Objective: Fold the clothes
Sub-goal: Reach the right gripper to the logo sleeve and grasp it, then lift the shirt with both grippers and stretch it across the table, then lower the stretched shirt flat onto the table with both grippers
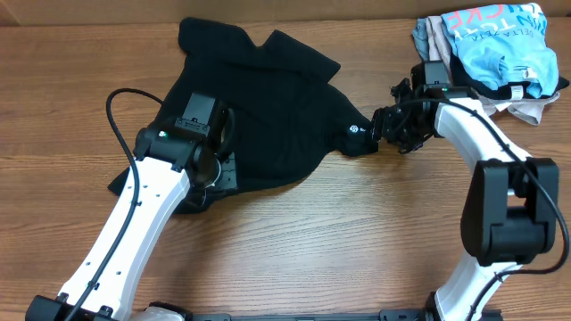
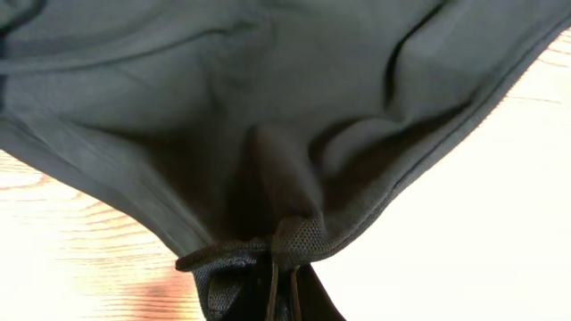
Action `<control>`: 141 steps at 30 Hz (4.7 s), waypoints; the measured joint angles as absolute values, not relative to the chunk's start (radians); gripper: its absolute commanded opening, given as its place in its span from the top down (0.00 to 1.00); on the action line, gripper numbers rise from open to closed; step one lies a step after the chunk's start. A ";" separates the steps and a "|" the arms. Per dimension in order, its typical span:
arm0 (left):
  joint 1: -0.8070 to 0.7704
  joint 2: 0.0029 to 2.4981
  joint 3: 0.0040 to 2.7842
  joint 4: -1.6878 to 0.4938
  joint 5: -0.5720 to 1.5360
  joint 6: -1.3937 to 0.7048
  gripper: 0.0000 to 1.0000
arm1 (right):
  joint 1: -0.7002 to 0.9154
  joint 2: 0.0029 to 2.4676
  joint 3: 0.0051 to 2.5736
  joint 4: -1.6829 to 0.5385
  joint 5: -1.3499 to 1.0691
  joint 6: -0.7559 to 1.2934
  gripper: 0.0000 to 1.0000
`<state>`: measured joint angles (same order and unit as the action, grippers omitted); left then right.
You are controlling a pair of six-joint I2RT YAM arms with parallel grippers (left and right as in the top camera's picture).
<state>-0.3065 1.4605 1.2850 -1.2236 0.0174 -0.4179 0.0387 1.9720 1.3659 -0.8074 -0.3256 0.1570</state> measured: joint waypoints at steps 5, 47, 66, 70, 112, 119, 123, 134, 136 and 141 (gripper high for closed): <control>-0.307 1.460 1.286 -1.210 -0.006 -0.418 0.96 | 0.050 2.008 1.326 -0.762 -0.321 0.157 0.42; -0.223 1.446 2.437 -1.490 -0.430 -0.224 0.96 | -0.227 1.560 2.569 -1.703 -0.350 0.032 0.96; -0.123 1.806 2.441 -0.979 -0.473 -0.130 0.96 | -0.160 1.870 2.526 -1.120 -0.332 0.001 0.96; -0.097 1.848 2.439 -0.786 -0.421 -0.081 0.96 | -0.149 1.905 2.516 -0.979 -0.305 0.024 0.96; -0.033 1.946 2.199 -1.684 -0.009 -0.179 0.96 | -0.098 1.948 2.478 -1.695 -0.262 0.082 0.96; -0.033 1.634 1.890 -1.610 -0.029 -0.232 0.96 | -0.098 1.697 2.173 -1.690 -0.248 0.109 0.96; -0.035 1.488 1.720 -1.563 -0.018 -0.269 0.96 | -0.098 1.592 1.907 -1.643 -0.215 0.133 0.96; -0.039 1.365 1.101 -1.353 0.138 -0.498 0.96 | -0.099 1.298 1.170 -1.418 -0.173 0.339 0.96; -0.039 1.349 1.052 -1.322 0.148 -0.542 0.96 | -0.098 1.293 1.129 -1.380 -0.172 0.355 0.96; -0.039 1.341 0.953 -1.249 0.144 -0.656 0.96 | -0.099 1.293 1.103 -1.240 -0.172 0.366 0.96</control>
<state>-0.0395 1.3407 0.9527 -1.2491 0.1440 -0.6556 -0.0986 1.2930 1.1034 -1.2400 -0.1722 0.3664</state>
